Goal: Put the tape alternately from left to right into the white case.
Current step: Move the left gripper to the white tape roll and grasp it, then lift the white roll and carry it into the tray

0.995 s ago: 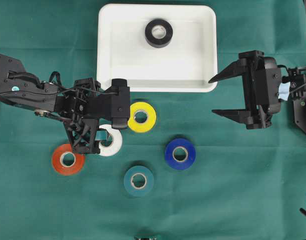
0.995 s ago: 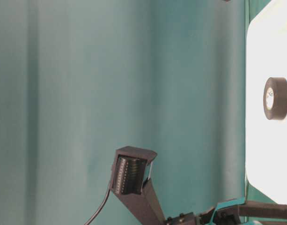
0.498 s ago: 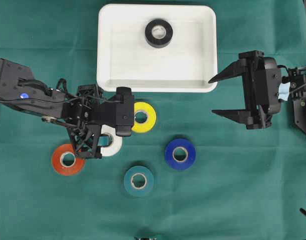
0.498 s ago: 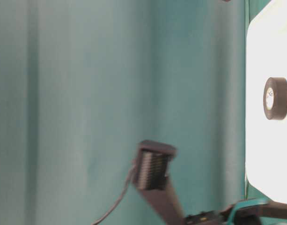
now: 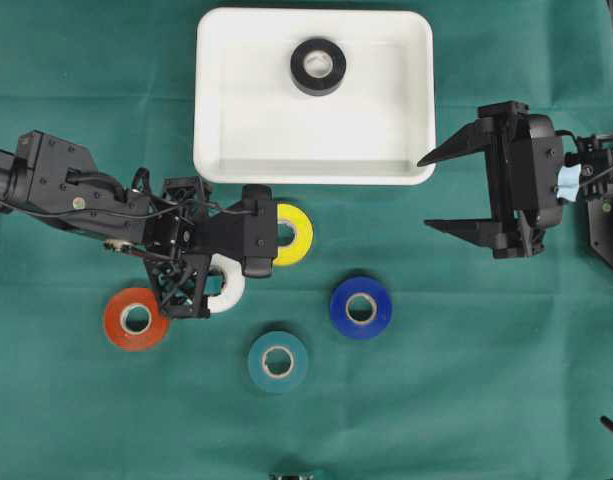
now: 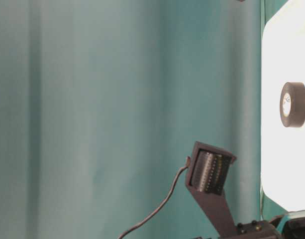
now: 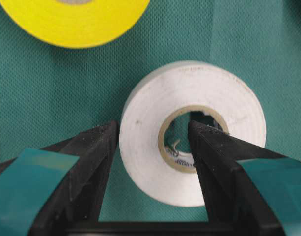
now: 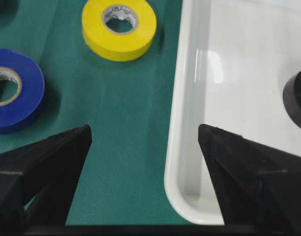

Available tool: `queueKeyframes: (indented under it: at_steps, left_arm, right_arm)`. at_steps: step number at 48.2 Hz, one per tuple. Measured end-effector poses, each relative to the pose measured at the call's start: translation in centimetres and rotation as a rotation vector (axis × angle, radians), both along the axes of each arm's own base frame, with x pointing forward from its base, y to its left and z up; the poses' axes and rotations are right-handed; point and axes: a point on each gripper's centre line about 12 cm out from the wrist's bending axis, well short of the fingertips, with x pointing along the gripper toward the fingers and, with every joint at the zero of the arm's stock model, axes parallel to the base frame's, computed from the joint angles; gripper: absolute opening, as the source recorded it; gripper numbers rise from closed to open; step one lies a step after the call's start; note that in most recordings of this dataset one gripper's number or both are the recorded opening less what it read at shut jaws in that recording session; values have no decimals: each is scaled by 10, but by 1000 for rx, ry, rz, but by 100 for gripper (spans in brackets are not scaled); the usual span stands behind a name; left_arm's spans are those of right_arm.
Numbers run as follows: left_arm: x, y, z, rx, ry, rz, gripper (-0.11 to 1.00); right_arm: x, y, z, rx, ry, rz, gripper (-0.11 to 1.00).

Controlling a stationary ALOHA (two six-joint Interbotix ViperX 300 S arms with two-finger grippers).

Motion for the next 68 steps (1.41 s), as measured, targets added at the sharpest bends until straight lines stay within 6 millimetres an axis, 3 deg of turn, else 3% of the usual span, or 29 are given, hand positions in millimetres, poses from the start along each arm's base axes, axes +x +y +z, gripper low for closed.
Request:
queueKeyframes:
  at_steps: [19, 27, 43, 48, 59, 68]
  left_arm:
    - [0, 0, -4, 1, 5, 0, 55]
    - [-1, 1, -4, 2, 11, 2, 25]
    - [-5, 1, -4, 7, 50, -1, 26]
    - [-7, 1, 5, 5, 55, 4, 26]
    - [-8, 0, 51, 3, 35, -7, 26]
    - [-3, -1, 73, 0, 28, -8, 26]
  right_arm:
    - [0, 0, 1, 1, -3, -1, 59]
    - [0, 0, 0, 0, 0, 0, 59]
    - [0, 0, 0, 0, -2, 0, 59]
    - [0, 0, 0, 0, -2, 0, 59]
    - [0, 0, 0, 1, -2, -1, 59]
    - [0, 0, 0, 0, -2, 0, 59]
